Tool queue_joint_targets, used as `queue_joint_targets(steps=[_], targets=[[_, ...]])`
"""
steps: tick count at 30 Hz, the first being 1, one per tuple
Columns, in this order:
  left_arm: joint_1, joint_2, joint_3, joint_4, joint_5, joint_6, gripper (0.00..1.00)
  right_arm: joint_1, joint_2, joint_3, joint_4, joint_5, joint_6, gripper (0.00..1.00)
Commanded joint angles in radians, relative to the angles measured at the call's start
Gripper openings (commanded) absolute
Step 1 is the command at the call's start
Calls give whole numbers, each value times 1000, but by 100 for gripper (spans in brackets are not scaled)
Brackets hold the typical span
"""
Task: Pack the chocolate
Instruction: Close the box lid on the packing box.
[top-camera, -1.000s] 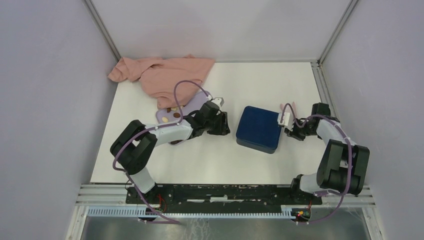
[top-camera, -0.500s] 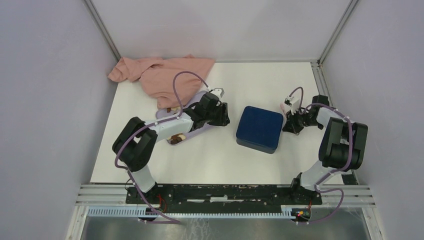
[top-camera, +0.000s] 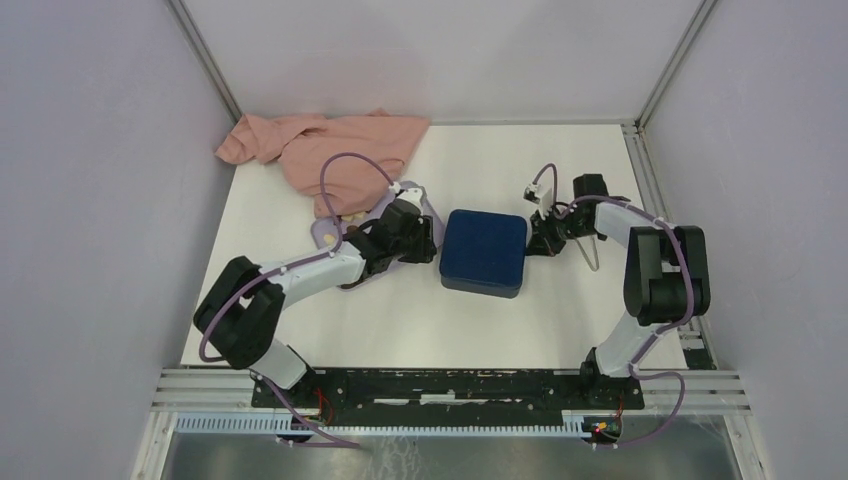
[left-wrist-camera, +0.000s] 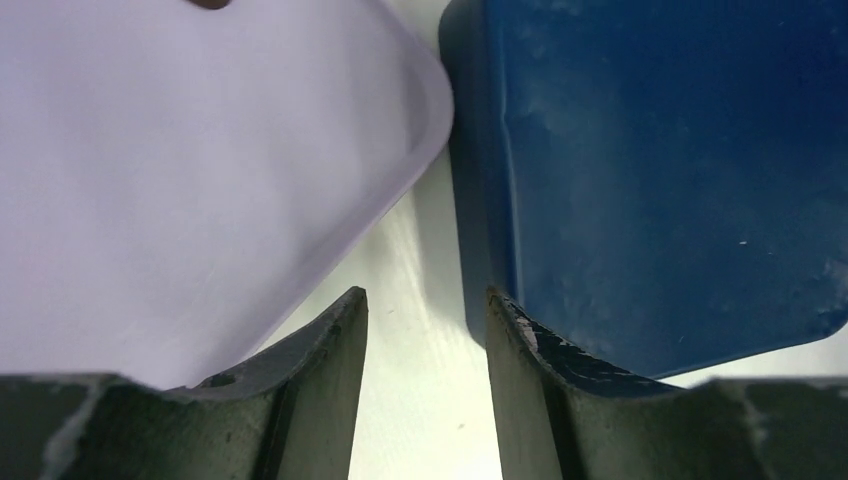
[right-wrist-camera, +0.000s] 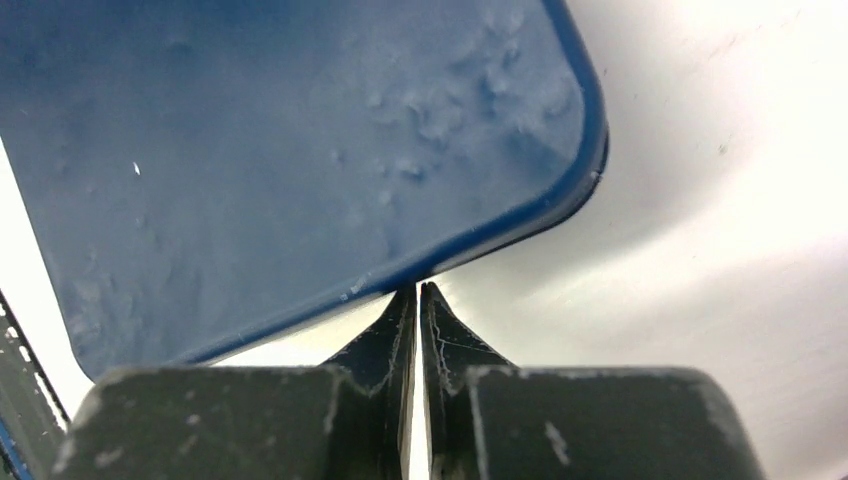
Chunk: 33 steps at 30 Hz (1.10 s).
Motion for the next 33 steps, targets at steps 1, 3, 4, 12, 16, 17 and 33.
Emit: queue_joint_targets(steps=[1,3,4,12,16,17,33], targets=[[4,-100,-35,-65,-152,28,53,24,2,70,11,58,24,9],[4,-141,-50,-83,-168,28,53,19,-39,53,18,107,5,10],[6,-158,-54,-89,-166,27,54,14,-66,42,16,112,-12,11],[69,-146,-45,-54,-3,27,54,-13,-354,-51,72,55,-160,15],[89,-83,-26,-13,91,26,51,-13,-465,-149,81,-143,-358,24],[91,-63,-13,-7,119,29,51,-12,-476,-164,51,-200,-430,24],[82,165,146,3,225,1,48,125,-373,-153,-720,-428,-1459,23]])
